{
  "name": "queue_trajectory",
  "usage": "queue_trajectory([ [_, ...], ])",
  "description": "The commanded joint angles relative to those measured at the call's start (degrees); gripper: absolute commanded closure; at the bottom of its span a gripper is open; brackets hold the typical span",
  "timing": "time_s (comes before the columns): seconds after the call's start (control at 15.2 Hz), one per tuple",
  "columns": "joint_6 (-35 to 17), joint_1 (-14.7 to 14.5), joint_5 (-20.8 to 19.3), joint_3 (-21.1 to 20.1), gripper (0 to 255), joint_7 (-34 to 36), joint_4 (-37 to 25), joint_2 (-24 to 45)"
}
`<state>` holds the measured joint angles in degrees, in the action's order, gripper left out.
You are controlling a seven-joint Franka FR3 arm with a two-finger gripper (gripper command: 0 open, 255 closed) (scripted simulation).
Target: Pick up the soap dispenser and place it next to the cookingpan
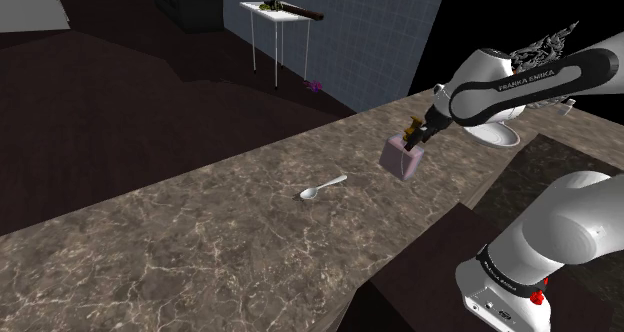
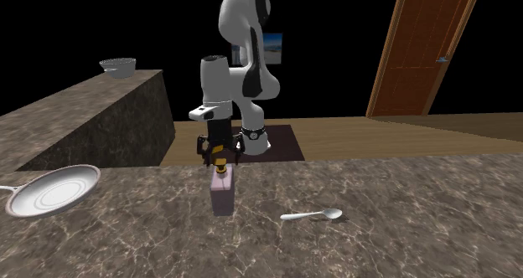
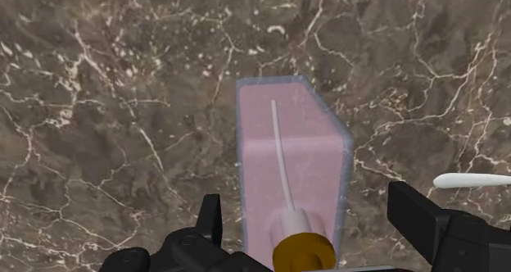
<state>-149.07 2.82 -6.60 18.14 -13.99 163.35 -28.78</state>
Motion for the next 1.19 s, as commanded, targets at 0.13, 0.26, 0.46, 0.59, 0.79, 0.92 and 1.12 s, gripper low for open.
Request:
queue_trajectory([
  [0.13,-5.13,-1.20,0.93,1.18,0,-0.82,0.43,4.44],
  [0.26,-7.42,-1.97,1.59,1.77,0,-1.28,0.51,6.64],
  [0.46,-8.07,-2.21,1.81,1.94,0,-1.44,0.52,7.29],
  [0.59,-8.07,-2.21,1.82,1.95,0,-1.44,0.52,7.29],
  [0.79,-8.05,-2.20,1.81,1.94,0,-1.44,0.52,7.27],
  [0.92,-8.05,-2.20,1.81,1.94,255,-1.44,0.52,7.27],
  [1.12,-8.06,-2.21,1.82,1.96,255,-1.45,0.51,7.29],
])
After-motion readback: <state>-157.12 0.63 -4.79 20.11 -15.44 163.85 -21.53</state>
